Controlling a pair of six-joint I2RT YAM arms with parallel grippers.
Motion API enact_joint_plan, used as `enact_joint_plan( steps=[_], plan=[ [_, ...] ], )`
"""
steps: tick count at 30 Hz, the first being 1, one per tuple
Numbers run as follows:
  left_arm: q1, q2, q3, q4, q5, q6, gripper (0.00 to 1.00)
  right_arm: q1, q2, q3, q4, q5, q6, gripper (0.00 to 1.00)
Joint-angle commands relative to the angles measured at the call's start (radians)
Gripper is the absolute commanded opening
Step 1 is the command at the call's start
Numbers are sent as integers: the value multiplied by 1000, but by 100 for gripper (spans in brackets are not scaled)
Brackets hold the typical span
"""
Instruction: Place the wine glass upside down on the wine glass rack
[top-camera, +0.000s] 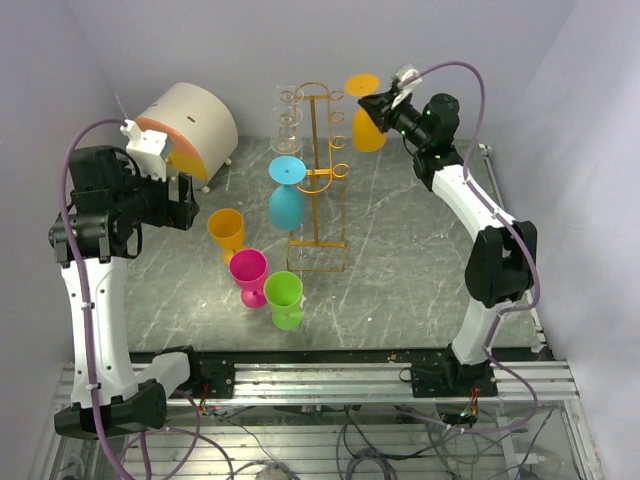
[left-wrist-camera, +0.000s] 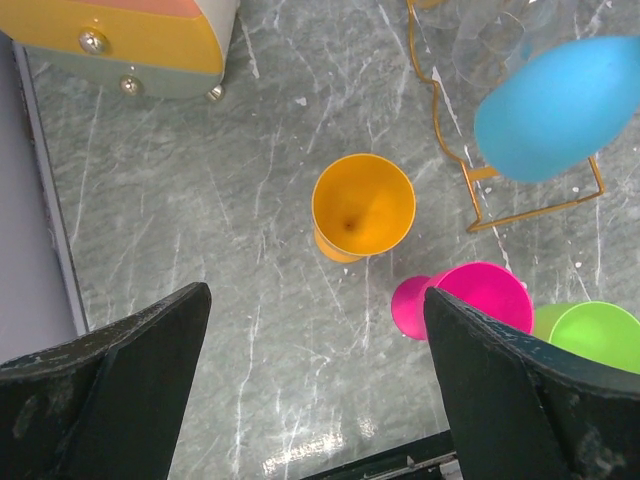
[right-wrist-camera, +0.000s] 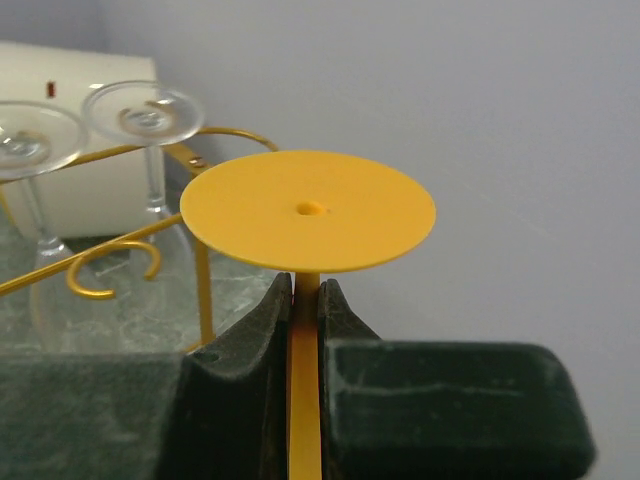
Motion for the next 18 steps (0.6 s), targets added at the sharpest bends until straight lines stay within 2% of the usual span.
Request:
enact_joint_plan(
  steps=[1, 12, 18],
  plan=[
    [14, -23, -29, 9, 43, 10, 98, 6, 41, 58, 56, -178, -137, 0],
    [15, -14, -55, 30, 49, 1, 98, 10, 161, 175, 24, -210, -125, 0],
    [13, 23, -57, 37, -82, -10, 100, 29, 230, 242, -20, -215, -154, 0]
  ],
)
